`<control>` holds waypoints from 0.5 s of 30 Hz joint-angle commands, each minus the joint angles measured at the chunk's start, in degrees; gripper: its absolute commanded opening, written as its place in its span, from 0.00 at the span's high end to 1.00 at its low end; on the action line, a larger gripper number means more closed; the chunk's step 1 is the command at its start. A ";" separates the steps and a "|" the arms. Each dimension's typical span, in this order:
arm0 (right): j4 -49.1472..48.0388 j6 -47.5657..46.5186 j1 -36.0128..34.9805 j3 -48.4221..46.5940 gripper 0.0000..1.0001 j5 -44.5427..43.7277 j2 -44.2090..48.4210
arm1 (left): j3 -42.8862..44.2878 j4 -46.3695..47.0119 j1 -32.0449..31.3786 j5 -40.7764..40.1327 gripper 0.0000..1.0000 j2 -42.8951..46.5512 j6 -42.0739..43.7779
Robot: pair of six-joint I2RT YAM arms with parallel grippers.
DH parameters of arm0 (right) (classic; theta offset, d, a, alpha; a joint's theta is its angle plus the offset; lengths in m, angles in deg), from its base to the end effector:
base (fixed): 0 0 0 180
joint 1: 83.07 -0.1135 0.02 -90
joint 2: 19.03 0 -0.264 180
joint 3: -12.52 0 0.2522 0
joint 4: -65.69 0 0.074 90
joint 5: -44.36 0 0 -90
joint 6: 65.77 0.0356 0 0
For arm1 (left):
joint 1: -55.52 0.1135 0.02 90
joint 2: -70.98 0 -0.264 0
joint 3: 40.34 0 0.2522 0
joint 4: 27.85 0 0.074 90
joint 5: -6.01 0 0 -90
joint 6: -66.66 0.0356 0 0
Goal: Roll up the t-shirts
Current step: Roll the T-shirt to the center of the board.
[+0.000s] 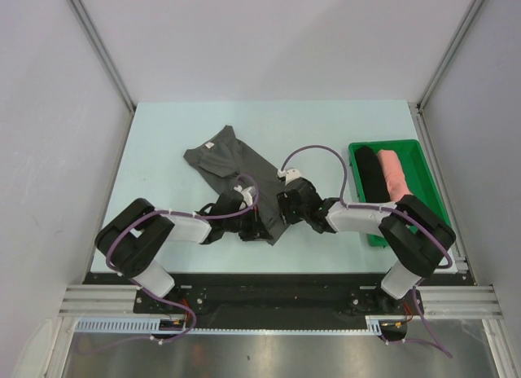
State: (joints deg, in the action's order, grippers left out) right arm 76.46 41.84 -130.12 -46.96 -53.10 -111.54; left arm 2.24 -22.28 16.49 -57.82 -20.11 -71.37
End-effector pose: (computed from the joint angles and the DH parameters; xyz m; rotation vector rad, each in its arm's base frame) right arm 0.2227 0.2325 0.1641 -0.5369 2.3021 0.4089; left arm 0.1996 -0.1820 0.1164 0.0579 2.5942 -1.2093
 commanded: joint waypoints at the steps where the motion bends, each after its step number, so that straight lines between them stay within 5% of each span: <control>1: -2.29 -1.17 -0.06 -1.65 0.62 -0.53 -3.11 | -0.34 0.18 0.35 1.33 0.94 -0.23 0.22; 6: -0.62 -0.82 -0.06 -4.12 0.62 -0.62 -5.93 | -0.43 -2.09 0.35 0.37 0.66 2.93 1.45; 15: 1.31 -0.20 -0.06 -5.09 0.62 0.08 -6.46 | 4.66 -22.19 -0.96 -12.69 0.46 18.13 10.49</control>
State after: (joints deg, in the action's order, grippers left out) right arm 75.79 41.55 -130.12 -50.57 -53.13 -116.39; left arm 2.83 -32.84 16.47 -61.69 -9.07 -66.92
